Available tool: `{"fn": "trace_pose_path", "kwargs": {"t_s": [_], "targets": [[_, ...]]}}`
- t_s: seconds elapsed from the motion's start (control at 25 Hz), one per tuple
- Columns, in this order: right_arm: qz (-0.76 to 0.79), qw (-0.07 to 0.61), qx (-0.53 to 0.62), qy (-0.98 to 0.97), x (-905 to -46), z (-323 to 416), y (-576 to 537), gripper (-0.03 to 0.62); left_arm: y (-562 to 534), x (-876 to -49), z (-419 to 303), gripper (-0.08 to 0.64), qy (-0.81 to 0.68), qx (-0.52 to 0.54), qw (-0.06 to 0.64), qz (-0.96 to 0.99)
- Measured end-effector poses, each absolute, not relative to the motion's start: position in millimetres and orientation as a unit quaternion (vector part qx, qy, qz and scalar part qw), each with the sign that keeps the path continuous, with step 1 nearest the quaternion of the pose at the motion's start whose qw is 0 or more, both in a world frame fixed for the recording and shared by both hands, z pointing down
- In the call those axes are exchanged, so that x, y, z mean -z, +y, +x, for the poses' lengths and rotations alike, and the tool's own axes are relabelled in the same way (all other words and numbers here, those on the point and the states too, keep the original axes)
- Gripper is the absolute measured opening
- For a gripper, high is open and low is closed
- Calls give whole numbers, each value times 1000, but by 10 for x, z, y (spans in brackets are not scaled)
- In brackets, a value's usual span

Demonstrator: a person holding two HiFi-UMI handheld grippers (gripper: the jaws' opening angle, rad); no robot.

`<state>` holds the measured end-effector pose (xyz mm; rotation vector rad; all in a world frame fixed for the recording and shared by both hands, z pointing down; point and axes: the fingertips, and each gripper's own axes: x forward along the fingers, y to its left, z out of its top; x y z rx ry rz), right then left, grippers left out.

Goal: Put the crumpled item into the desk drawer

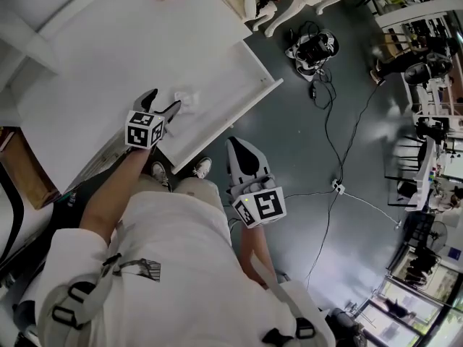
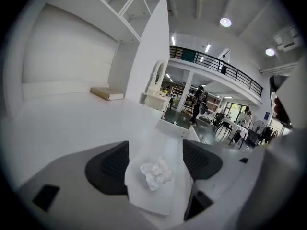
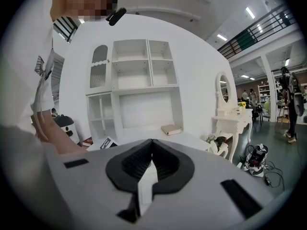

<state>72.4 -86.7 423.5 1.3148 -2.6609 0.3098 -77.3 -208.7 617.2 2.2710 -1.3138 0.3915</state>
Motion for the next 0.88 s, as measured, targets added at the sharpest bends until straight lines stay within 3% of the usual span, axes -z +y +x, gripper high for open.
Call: {"fn": "trace_pose_path", "kwargs": {"t_s": [0.16, 0.56, 0.88], "targets": [[425, 80, -100, -896, -4219, 639, -861, 9, -2061, -6023, -1036, 313, -504, -124, 241, 820], [389, 74, -86, -914, -4104, 403, -960, 9, -1958, -5358, -1461, 51, -526, -34, 231, 818], [361, 59, -76, -928, -3955, 458, -1132, 9, -1812, -4615, -1474, 15, -512, -3, 178, 840]]}}
